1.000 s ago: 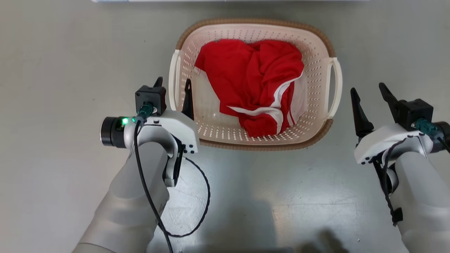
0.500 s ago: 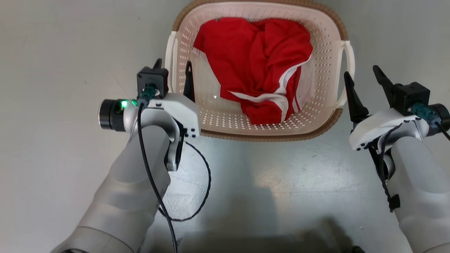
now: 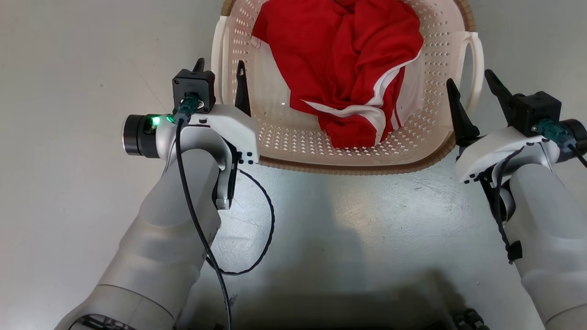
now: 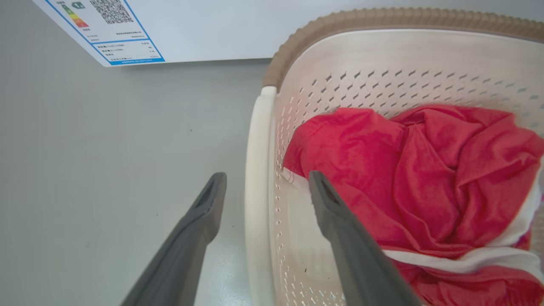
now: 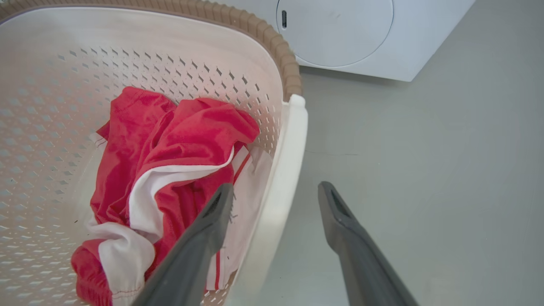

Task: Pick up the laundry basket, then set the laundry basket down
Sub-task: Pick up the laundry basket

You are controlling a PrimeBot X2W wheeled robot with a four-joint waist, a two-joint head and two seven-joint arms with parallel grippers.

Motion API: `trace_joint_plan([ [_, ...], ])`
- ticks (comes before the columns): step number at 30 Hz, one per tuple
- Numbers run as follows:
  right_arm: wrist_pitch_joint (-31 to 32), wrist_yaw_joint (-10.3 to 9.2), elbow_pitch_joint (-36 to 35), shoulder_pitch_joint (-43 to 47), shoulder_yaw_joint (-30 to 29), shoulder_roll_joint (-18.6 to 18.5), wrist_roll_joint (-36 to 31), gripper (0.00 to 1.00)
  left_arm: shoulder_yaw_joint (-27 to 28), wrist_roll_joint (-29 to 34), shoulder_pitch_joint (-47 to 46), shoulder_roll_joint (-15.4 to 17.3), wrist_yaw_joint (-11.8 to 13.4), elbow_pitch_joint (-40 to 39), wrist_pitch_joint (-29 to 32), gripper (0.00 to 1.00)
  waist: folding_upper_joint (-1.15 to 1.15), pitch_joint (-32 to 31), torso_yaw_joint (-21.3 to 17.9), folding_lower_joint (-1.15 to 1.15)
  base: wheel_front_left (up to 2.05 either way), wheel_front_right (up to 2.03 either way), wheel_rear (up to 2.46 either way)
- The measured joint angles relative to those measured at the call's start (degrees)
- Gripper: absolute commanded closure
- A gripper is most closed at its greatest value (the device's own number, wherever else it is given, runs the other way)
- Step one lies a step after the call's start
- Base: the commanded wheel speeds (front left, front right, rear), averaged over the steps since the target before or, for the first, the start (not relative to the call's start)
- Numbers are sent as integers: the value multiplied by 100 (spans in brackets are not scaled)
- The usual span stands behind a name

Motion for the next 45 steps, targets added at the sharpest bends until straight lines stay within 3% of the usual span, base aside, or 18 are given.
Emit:
trace_joint_plan([
  [25,0,0,224,-272,162,33,114,0,-269,-209,-253,0,58,225,0,0,0,235,-59,0,0,0,0],
  [26,0,0,226,-272,164,35,114,0,-276,-209,-253,0,58,236,0,2,0,235,-65,0,0,0,0],
  [27,0,0,231,-272,166,42,114,0,-281,-209,-253,0,58,247,0,15,0,235,-72,0,0,0,0],
  [28,0,0,235,-272,170,49,114,21,-287,-210,-253,0,58,259,0,54,0,235,-78,0,0,0,0],
  [29,0,0,236,-272,174,58,114,21,-291,-211,-253,0,58,272,-1,54,0,236,-84,0,0,0,0],
  [30,-1,0,256,-274,201,68,126,99,-300,-229,-253,0,56,290,0,100,0,236,-89,0,0,0,0],
  [45,-24,-11,603,-371,352,114,411,100,-568,-490,-248,15,67,453,-4,100,0,111,-98,0,0,0,0],
])
